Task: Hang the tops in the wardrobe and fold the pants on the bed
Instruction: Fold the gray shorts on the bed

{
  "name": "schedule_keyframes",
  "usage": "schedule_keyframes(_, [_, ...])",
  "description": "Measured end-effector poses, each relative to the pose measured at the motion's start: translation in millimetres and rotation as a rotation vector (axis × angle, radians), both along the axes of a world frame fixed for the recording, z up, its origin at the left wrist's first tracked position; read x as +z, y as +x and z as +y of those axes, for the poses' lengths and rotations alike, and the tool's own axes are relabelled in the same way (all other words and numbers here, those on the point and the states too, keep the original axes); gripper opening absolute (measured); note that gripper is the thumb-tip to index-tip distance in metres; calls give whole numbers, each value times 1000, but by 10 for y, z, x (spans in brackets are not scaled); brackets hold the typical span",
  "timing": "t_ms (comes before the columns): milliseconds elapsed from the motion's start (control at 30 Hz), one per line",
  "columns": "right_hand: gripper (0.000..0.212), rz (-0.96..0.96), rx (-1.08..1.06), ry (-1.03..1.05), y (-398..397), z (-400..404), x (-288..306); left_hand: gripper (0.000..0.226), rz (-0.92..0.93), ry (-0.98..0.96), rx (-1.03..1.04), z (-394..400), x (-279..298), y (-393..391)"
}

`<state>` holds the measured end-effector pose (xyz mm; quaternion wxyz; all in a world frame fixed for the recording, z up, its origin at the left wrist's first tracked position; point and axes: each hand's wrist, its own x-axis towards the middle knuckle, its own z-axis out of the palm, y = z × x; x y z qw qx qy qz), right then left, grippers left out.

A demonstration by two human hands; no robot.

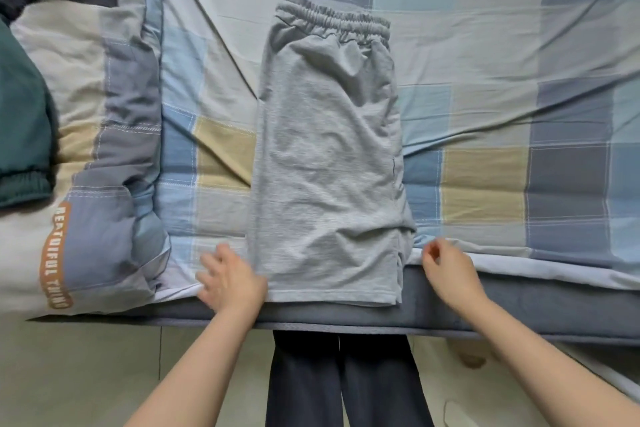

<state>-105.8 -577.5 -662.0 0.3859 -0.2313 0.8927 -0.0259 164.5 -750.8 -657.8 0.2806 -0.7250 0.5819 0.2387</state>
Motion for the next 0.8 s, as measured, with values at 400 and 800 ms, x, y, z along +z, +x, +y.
schedule_keyframes(400, [11, 62, 687, -260, -322, -725, -219, 29, 292, 331, -726, 941, -130, -1672])
schedule_keyframes(800, [16, -427, -644, -263, -823, -470, -353, 36, 346, 538, -894, 1125, -203, -1627])
